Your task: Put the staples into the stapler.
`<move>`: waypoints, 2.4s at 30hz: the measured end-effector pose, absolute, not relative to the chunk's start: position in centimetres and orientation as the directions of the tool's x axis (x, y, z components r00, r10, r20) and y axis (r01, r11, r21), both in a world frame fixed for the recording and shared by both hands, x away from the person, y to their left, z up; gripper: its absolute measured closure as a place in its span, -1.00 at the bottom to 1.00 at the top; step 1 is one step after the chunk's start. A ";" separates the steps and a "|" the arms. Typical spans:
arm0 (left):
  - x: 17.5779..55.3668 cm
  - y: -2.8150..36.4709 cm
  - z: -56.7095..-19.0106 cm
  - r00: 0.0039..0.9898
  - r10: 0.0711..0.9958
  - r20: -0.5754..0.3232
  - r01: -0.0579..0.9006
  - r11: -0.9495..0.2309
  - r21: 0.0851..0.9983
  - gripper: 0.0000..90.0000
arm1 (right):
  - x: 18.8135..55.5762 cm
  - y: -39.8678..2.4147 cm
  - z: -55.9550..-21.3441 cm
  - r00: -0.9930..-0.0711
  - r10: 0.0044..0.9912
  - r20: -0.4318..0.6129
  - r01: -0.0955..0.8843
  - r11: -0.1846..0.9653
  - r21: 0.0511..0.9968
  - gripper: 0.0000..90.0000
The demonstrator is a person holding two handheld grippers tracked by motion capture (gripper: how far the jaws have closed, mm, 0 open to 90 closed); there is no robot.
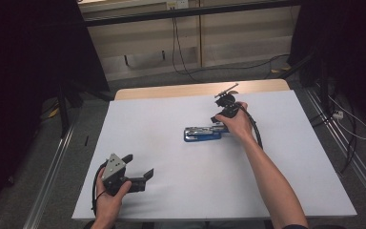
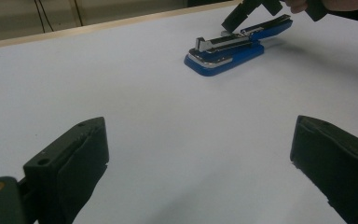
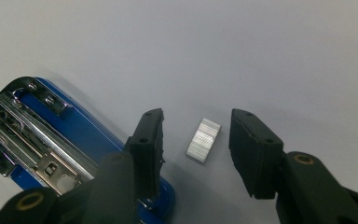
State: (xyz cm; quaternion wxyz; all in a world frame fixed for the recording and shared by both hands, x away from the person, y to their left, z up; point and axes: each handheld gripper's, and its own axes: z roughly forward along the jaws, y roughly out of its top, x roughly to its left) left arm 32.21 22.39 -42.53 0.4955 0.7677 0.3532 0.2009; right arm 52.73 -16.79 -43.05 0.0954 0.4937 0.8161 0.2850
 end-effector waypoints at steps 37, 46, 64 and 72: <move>32.2 22.1 -42.6 0.681 0.731 -0.042 0.347 -0.272 0.898 -0.90 | 53.0 -16.4 -43.9 -0.495 0.867 0.054 0.761 0.403 0.508 0.75; 32.2 22.2 -42.6 0.680 0.732 -0.043 0.349 -0.271 0.897 -0.90 | 53.0 -16.4 -43.9 -0.498 0.866 0.053 0.757 0.405 0.512 0.76; 32.3 22.3 -42.6 0.673 0.738 -0.049 0.354 -0.264 0.897 -0.90 | 52.7 -16.9 -42.9 -0.522 0.851 0.055 0.715 0.401 0.573 0.76; 32.3 22.4 -42.6 0.672 0.739 -0.049 0.355 -0.263 0.897 -0.89 | 52.3 -17.0 -42.2 -0.554 0.829 0.072 0.679 0.401 0.615 0.76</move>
